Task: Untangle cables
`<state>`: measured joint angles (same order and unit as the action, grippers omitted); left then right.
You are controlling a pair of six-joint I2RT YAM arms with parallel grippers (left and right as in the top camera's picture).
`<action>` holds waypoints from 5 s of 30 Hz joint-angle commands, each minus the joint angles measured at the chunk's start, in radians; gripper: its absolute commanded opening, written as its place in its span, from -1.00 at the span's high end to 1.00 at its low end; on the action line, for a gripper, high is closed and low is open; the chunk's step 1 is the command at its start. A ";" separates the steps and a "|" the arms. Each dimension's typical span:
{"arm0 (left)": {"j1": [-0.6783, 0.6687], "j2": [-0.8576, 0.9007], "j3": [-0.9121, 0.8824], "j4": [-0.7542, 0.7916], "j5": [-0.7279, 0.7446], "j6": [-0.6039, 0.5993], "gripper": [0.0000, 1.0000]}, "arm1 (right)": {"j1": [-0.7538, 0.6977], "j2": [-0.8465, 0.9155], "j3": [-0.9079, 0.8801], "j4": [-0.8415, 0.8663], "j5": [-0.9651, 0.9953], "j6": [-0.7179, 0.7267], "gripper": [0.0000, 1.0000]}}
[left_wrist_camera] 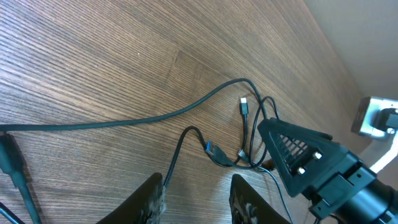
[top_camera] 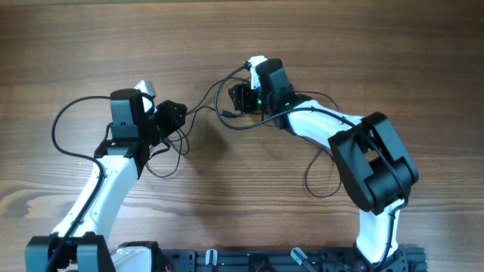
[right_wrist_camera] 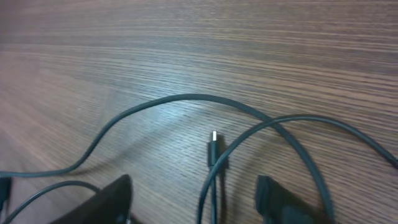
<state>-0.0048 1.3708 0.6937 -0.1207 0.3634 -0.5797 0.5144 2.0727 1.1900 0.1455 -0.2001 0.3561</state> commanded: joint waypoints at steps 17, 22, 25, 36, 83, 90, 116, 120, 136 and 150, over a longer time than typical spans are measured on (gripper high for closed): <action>-0.004 0.006 0.000 -0.011 -0.010 0.023 0.32 | 0.010 0.105 0.018 -0.006 -0.018 0.090 0.48; -0.004 0.006 0.000 -0.012 -0.010 0.023 0.35 | 0.010 0.106 0.018 -0.022 -0.018 0.092 0.53; -0.004 0.006 0.000 -0.012 -0.010 0.023 0.38 | 0.010 0.106 0.018 -0.032 -0.017 0.092 0.69; -0.004 0.006 0.000 -0.012 -0.025 0.023 0.79 | -0.011 0.097 0.018 -0.028 -0.018 0.108 0.91; -0.004 0.006 -0.002 -0.022 -0.044 0.023 0.92 | -0.042 -0.191 0.012 -0.274 -0.138 0.009 -0.25; -0.004 0.006 -0.002 -0.023 -0.043 0.023 0.91 | 0.050 -0.155 0.012 -0.267 0.074 0.028 -0.25; -0.004 0.006 -0.002 -0.023 -0.044 0.023 0.81 | 0.053 0.090 0.024 0.075 0.035 0.222 0.86; -0.004 0.006 -0.002 -0.023 -0.044 0.023 0.79 | 0.040 0.019 0.028 0.058 0.035 0.219 0.91; -0.004 0.006 -0.002 -0.023 -0.063 0.023 0.78 | -0.031 -0.598 0.027 -0.744 0.170 0.159 0.91; -0.004 0.006 -0.002 -0.023 -0.062 0.023 0.84 | -0.034 -0.665 -0.095 -1.176 0.320 0.624 0.91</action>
<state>-0.0048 1.3720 0.6937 -0.1459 0.3107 -0.5728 0.4812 1.3914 1.1591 -1.0504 0.1459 0.8898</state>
